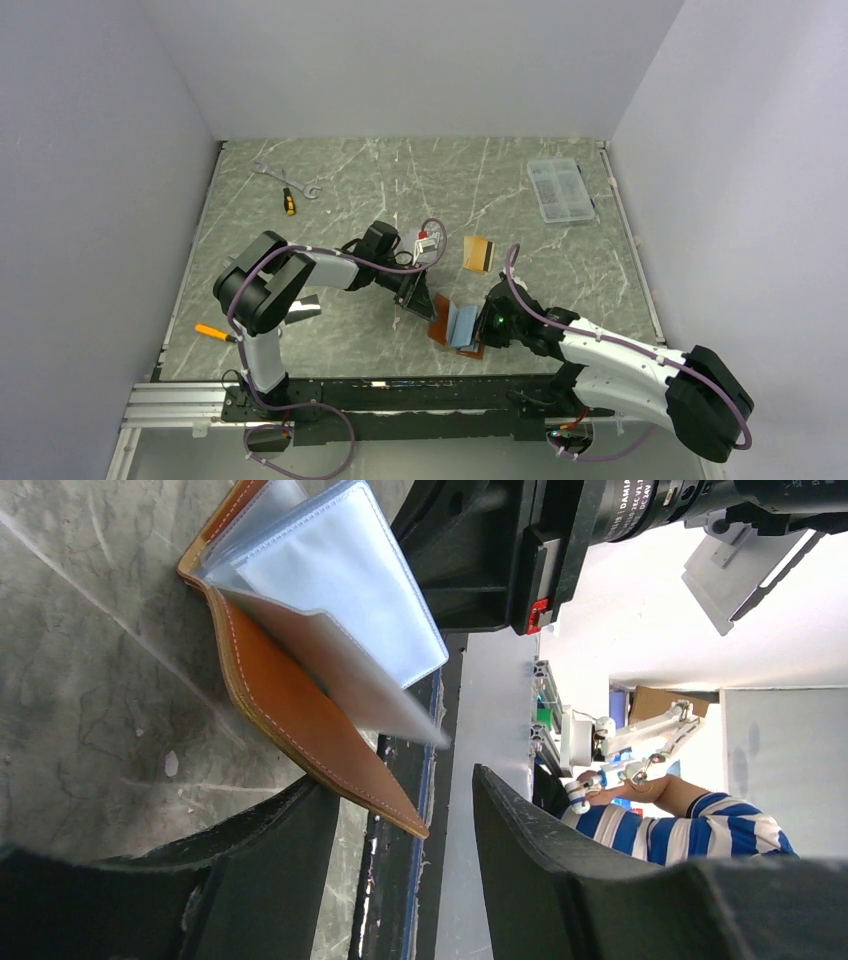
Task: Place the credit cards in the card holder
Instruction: Turn over the card slot in the card holder.
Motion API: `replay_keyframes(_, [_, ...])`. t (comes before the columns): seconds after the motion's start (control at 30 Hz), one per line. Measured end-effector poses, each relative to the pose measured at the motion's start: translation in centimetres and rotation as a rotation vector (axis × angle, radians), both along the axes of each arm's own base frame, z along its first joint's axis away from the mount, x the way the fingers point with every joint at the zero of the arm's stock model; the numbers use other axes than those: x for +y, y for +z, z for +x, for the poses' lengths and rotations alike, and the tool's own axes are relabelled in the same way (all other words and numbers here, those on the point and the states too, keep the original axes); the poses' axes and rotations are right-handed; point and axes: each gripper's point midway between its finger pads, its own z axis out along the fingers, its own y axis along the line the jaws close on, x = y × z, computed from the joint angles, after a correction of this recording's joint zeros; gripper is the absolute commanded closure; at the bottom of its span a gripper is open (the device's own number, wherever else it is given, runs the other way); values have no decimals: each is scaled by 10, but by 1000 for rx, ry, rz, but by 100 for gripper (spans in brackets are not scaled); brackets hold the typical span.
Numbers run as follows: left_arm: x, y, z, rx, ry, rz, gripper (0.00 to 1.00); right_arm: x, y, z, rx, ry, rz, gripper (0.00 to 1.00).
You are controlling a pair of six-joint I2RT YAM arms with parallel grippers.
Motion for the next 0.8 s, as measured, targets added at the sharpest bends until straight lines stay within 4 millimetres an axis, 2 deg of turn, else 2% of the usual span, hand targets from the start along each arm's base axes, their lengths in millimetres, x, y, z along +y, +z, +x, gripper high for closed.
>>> replay_keyframes(0.23, [2, -1, 5, 4, 13, 1, 37, 1, 4, 1, -8, 2, 6, 100])
replay_keyframes(0.43, [13, -6, 21, -1, 62, 9, 41, 1, 9, 2, -11, 10, -5, 100])
replay_keyframes(0.8, [16, -13, 21, -12, 63, 41, 44, 5, 16, 0, -16, 66, -66, 100])
